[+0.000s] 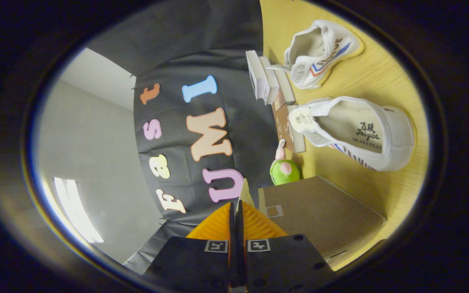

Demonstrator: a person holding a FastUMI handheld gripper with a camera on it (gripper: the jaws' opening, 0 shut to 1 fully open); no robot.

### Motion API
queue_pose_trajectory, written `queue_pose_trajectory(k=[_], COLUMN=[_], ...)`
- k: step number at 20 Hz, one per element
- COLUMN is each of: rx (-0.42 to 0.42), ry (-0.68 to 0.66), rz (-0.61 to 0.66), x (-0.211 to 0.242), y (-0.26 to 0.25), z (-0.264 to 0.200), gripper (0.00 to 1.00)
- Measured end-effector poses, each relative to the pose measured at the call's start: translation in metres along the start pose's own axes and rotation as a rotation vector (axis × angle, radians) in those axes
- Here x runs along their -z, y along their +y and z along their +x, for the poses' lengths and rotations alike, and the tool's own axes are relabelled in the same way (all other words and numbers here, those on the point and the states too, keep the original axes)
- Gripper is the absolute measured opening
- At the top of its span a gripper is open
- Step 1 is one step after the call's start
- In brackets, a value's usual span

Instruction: Open the storage box then place both shoes into the box .Put the left shoe in first, then the right shoe, with the right side of both shoes facing outward in a uniform manner.

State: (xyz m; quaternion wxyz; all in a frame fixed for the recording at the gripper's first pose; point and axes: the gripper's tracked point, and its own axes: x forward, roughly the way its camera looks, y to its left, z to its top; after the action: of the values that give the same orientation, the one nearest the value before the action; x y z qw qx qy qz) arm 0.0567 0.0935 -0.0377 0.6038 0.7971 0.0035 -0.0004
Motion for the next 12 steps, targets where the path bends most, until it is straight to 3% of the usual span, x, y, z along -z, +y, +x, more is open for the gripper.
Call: queue_pose_trajectory(k=[7,12], rx=[-0.079,-0.132], ry=[0.037,0.108], rz=[0.005,-0.051], x=[0.023,0.064], y=[0.038,0.081], z=[0.009,0.012], gripper=[0.03,0.04])
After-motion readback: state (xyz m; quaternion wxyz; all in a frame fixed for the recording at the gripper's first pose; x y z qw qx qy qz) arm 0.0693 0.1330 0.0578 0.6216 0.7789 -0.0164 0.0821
